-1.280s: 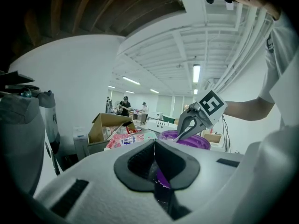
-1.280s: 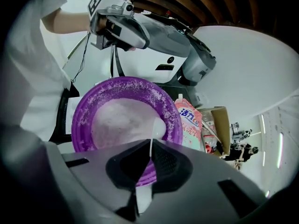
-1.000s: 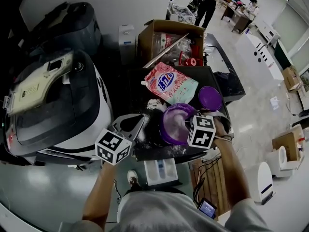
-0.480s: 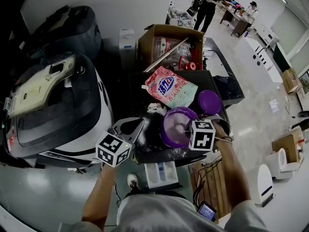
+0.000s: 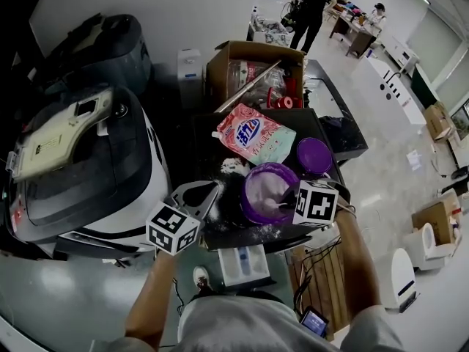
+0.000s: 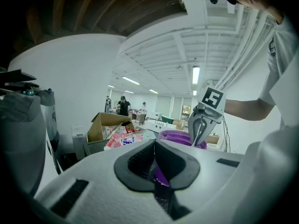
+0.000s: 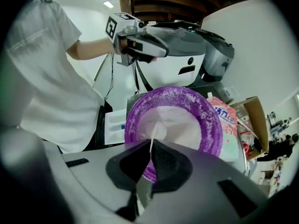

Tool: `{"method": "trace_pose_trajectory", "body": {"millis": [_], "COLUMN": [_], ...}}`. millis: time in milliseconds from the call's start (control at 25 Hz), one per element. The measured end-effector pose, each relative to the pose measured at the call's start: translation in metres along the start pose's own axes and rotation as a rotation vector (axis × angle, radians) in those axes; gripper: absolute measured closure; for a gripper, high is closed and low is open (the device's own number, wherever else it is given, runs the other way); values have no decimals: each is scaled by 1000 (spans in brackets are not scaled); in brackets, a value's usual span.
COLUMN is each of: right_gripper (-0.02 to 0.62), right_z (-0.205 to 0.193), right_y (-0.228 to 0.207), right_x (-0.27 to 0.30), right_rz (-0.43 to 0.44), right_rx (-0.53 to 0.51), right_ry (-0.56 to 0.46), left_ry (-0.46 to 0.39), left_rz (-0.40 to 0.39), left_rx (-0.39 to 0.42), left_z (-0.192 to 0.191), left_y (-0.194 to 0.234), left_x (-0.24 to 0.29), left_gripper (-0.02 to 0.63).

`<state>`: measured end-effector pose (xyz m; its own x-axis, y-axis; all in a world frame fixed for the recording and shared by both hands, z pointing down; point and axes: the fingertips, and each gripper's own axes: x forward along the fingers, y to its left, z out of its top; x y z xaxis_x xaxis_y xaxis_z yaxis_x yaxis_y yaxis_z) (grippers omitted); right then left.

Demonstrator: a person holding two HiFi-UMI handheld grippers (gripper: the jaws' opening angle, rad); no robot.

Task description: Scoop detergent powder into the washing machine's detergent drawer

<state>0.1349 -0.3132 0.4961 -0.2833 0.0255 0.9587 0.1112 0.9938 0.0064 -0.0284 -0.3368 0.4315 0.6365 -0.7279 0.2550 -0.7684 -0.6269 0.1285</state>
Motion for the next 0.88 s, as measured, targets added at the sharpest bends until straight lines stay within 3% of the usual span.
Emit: {"method": "trace_pose_trajectory", "body": {"millis": [240, 560, 880], "right_gripper": [592, 594, 592], "right_z": [-4, -14, -19], "right_y": [-8, -5, -12], "right_x": [-10, -23, -48], "right_rz": [-69, -41, -187], "right_rx": [167, 478, 649], "right_ry": [-166, -353, -594], "left_ry": [4, 0, -10], "left_rz": [-19, -60, -71], "left_rx": [-5, -33, -30], "left_z": [1, 1, 5], "left_y": [-7, -19, -27], "left_x": [2, 10, 15], "left_gripper": [595, 595, 595]}}
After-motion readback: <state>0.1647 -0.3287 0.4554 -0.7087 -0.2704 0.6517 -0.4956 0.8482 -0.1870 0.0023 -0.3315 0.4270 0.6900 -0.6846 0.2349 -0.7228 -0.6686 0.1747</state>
